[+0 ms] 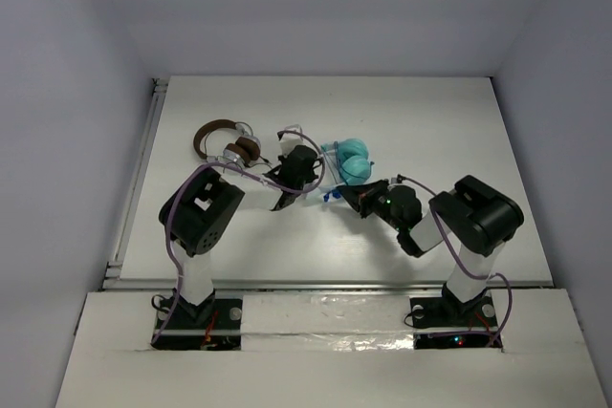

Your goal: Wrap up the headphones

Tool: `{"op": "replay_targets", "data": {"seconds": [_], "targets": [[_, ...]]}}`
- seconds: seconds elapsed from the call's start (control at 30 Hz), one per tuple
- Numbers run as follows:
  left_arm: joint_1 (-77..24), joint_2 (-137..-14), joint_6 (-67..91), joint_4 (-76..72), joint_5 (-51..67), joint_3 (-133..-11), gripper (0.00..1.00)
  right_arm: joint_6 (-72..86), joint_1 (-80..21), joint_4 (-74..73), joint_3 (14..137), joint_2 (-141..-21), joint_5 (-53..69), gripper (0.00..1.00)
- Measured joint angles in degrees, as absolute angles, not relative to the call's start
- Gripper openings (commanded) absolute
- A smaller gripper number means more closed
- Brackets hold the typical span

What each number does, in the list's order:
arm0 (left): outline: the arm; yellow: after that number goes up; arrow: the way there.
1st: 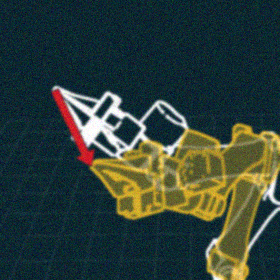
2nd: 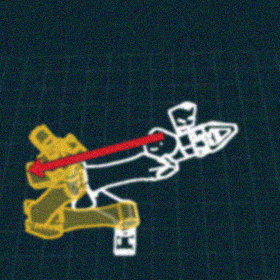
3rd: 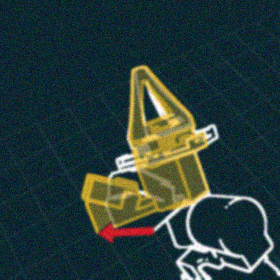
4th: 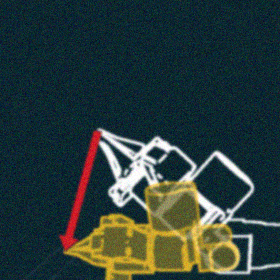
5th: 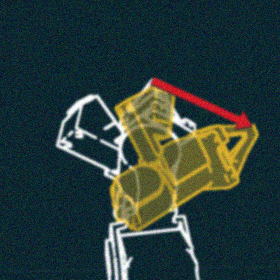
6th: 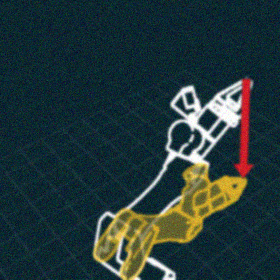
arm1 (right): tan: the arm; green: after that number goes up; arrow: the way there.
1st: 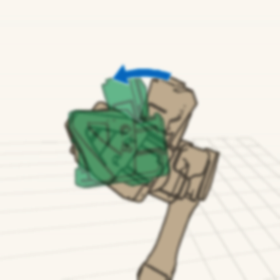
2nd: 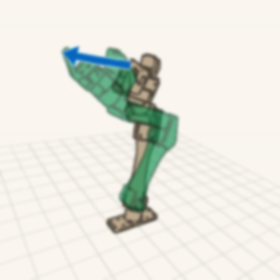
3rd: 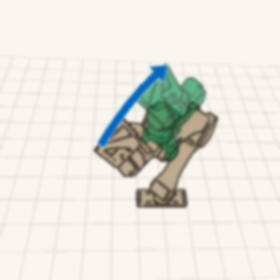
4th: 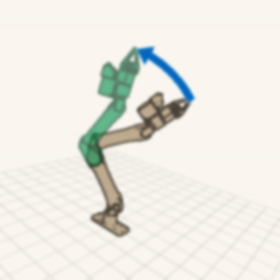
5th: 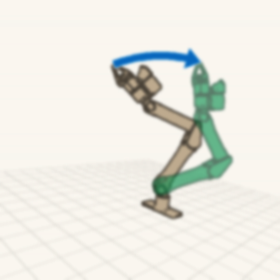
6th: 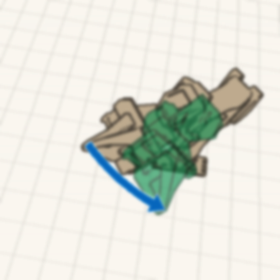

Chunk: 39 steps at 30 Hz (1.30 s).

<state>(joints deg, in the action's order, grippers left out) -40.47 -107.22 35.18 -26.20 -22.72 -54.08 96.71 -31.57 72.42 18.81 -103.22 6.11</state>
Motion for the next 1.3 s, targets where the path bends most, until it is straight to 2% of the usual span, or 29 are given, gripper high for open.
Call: {"op": "replay_targets", "data": {"seconds": [0.3, 0.6, 1.0, 1.07, 1.1, 1.2, 1.27, 1.3], "targets": [[-40.0, -107.1, 37.2, -29.1, -25.6, -52.0, 0.00, 107.0, -32.0, 72.3, 23.4, -105.7, 3.9, 0.00], [-40.2, -107.1, 38.2, -30.0, -22.1, -52.4, 0.00, 111.4, -31.9, 70.9, 24.4, -101.7, 5.2, 0.00], [-40.9, -105.1, 39.4, -28.0, -22.7, -51.0, 0.00, 112.7, -32.3, 71.2, 24.0, -101.8, -1.8, 0.07], [-41.3, -104.6, 40.1, -27.3, -22.7, -51.0, 0.00, 112.6, -32.3, 71.1, 23.9, -100.9, -2.8, 0.10], [-41.5, -104.0, 40.5, -26.3, -22.7, -51.0, 0.00, 112.5, -32.4, 71.1, 23.9, -100.4, -3.0, 0.15], [-42.0, -102.6, 40.4, -23.9, -22.3, -51.0, 0.00, 111.1, -32.4, 71.2, 23.9, -98.5, -3.6, 0.23], [-42.4, -101.7, 40.3, -22.0, -22.5, -51.1, 0.00, 109.3, -32.4, 71.3, 23.9, -97.8, -3.5, 0.33], [-42.4, -101.4, 40.2, -21.2, -22.6, -51.2, 0.00, 108.1, -32.4, 71.2, 23.9, -97.3, -3.2, 0.34]]}}
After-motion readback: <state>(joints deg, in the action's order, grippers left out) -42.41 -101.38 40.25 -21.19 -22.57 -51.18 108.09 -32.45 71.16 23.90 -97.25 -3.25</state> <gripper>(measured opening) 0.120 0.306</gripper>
